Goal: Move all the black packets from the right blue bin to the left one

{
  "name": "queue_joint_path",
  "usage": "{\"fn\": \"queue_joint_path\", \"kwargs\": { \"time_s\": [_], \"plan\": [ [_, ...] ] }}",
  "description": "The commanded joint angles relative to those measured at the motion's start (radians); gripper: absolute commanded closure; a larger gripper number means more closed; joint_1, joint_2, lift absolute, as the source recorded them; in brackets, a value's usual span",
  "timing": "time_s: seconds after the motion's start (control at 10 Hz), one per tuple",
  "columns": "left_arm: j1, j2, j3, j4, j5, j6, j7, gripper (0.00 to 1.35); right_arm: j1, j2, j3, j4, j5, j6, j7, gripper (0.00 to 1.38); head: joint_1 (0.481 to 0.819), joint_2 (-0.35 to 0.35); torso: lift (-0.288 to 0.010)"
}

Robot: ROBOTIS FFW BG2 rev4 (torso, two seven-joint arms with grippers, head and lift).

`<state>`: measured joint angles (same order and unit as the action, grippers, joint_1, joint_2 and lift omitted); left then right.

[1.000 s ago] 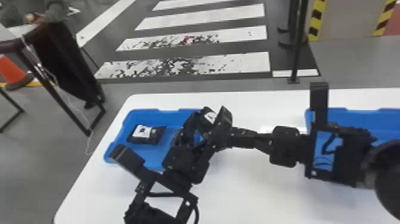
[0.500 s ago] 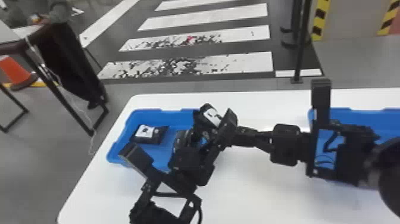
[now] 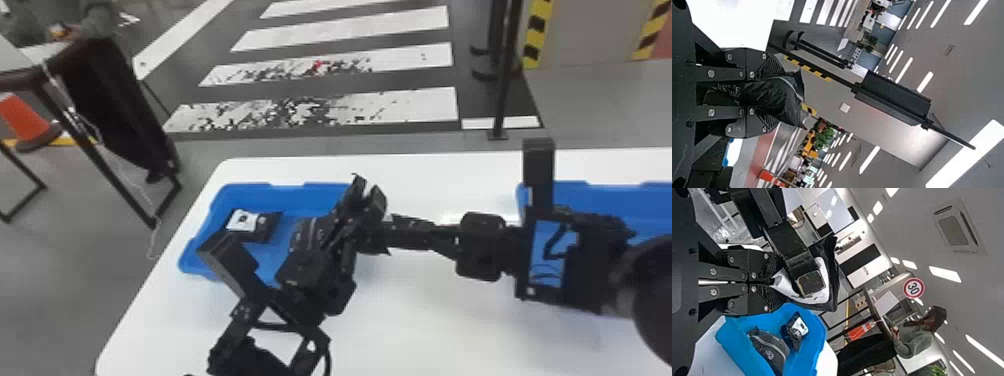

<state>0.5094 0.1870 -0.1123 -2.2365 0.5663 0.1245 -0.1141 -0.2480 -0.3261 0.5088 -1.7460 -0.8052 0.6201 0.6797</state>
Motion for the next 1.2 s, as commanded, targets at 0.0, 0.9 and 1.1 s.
{"fn": "queue_joint_path", "kwargs": {
  "time_s": [0.0,0.9,1.1],
  "plan": [
    [0.004,-0.001,0.001,-0.003,-0.002,-0.002,0.007,1.21,-0.002,0.002,0.002,0.005,0.002,0.001,0.000,1.12,0.695,0.280,-0.168],
    [-0.242,-0.043,0.266,0.539,-0.395,-0.419,0.154,0.62,0.039,0.002,-0.094,0.012,0.020,-0.061,0.027,0.09,0.691,0.350,-0.168],
    [-0.171,-0.047,0.230,0.421,-0.305,-0.419,0.133,0.07,0.093,0.015,-0.248,-0.052,0.167,-0.041,0.012,0.08,0.695,0.350,-0.168]
  ]
}}
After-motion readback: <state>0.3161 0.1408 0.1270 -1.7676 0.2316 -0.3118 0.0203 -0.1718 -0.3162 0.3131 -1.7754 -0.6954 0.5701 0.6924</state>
